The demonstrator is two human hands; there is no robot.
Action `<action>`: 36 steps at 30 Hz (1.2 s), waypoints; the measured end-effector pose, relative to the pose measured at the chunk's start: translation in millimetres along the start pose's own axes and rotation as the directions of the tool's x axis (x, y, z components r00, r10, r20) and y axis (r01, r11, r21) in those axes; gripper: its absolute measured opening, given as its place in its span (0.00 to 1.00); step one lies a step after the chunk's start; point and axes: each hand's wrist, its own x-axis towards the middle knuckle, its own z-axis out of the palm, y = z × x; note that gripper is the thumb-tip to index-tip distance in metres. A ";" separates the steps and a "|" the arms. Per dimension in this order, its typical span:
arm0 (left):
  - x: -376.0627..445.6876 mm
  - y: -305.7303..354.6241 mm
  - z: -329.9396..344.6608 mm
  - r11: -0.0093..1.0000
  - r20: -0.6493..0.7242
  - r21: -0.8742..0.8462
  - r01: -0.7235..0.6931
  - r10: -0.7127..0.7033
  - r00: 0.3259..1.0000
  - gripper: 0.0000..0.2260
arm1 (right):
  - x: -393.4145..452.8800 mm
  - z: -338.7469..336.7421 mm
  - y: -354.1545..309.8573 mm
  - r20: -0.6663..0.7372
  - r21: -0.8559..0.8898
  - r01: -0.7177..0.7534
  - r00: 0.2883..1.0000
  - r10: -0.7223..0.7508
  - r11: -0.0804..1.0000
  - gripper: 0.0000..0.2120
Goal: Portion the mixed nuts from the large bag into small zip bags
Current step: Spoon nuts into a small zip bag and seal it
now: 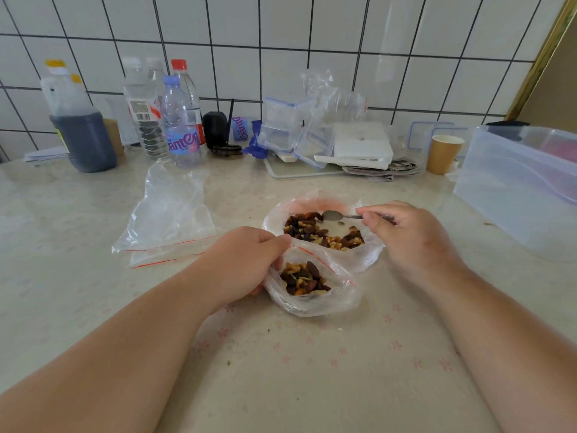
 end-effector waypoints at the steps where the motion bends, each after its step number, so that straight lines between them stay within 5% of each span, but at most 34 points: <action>1: -0.1 0.2 0.1 1.000 -0.002 0.003 -0.007 0.007 1.000 0.26 | 0.4 -0.4 0.9 0.010 0.040 -0.020 1.000 0.020 0.999 0.10; 9: -0.5 -0.5 0.0 1.000 0.002 -0.020 -0.008 0.008 1.000 0.26 | 5.3 -5.5 5.1 -0.054 0.441 -0.227 0.959 0.278 0.868 0.16; 23: 0.0 0.0 -0.9 1.000 0.012 -0.016 0.000 0.000 1.000 0.25 | 9.2 -4.6 2.1 0.179 0.684 -0.471 0.849 0.498 0.557 0.13; 31: 0.1 -0.8 -0.3 0.999 -0.003 -0.049 0.020 -0.020 1.000 0.26 | 7.3 -15.2 -6.4 0.289 0.801 -0.466 0.850 0.440 0.375 0.14; 36: -0.4 -1.1 0.0 0.997 -0.016 -0.071 0.021 -0.022 1.000 0.27 | -1.5 -18.5 -19.3 0.376 0.752 -0.460 0.888 0.265 0.473 0.17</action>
